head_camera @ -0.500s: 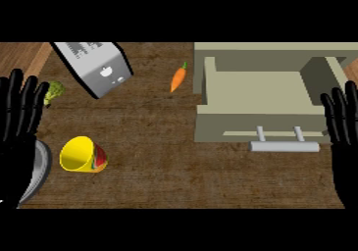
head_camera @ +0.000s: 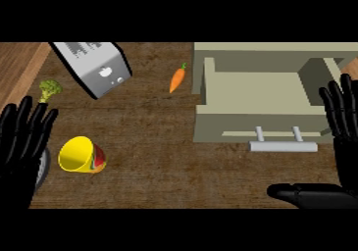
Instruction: Pick up the cup, place it into the drawer and close the drawer
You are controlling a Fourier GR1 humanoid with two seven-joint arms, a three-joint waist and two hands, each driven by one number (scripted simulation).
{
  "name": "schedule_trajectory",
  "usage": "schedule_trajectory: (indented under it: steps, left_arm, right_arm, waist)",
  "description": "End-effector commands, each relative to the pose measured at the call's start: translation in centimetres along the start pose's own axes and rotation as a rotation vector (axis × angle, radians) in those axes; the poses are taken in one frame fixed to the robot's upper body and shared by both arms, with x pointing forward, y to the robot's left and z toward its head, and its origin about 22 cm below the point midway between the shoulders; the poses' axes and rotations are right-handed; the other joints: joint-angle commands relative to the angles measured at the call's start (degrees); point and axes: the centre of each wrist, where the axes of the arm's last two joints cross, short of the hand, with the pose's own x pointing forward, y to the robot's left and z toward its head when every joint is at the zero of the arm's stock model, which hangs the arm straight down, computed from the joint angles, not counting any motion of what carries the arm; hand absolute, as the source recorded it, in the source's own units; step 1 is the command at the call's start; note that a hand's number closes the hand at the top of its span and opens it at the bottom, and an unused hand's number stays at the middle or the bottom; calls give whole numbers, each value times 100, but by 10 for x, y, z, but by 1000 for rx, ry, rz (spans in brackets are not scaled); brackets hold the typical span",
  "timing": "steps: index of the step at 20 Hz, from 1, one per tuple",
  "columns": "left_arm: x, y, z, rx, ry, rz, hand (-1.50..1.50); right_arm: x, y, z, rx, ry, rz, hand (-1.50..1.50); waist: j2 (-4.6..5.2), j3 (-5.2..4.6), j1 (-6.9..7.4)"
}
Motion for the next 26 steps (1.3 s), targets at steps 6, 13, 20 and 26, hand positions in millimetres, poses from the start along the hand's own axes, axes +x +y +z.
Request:
schedule_trajectory:
  steps: [6,13,20,26]
  left_arm:
    - [-17,44,43,65,107,124,-150]
    - [-69,52,53,156,173,33,-150]
    - [-96,64,67,225,244,-45,-150]
    - [-126,112,83,271,305,-86,-150]
  right_arm:
    - [-26,-17,2,54,20,29,-150]
    - [-6,-5,-8,44,14,34,-150]
    - [-27,-18,0,46,8,28,-150]
    - [-9,-14,-9,59,6,21,-150]
  waist:
    - [2,1,-12]
    - [4,-1,-39]
    - [5,1,-45]
    - [3,-1,-53]
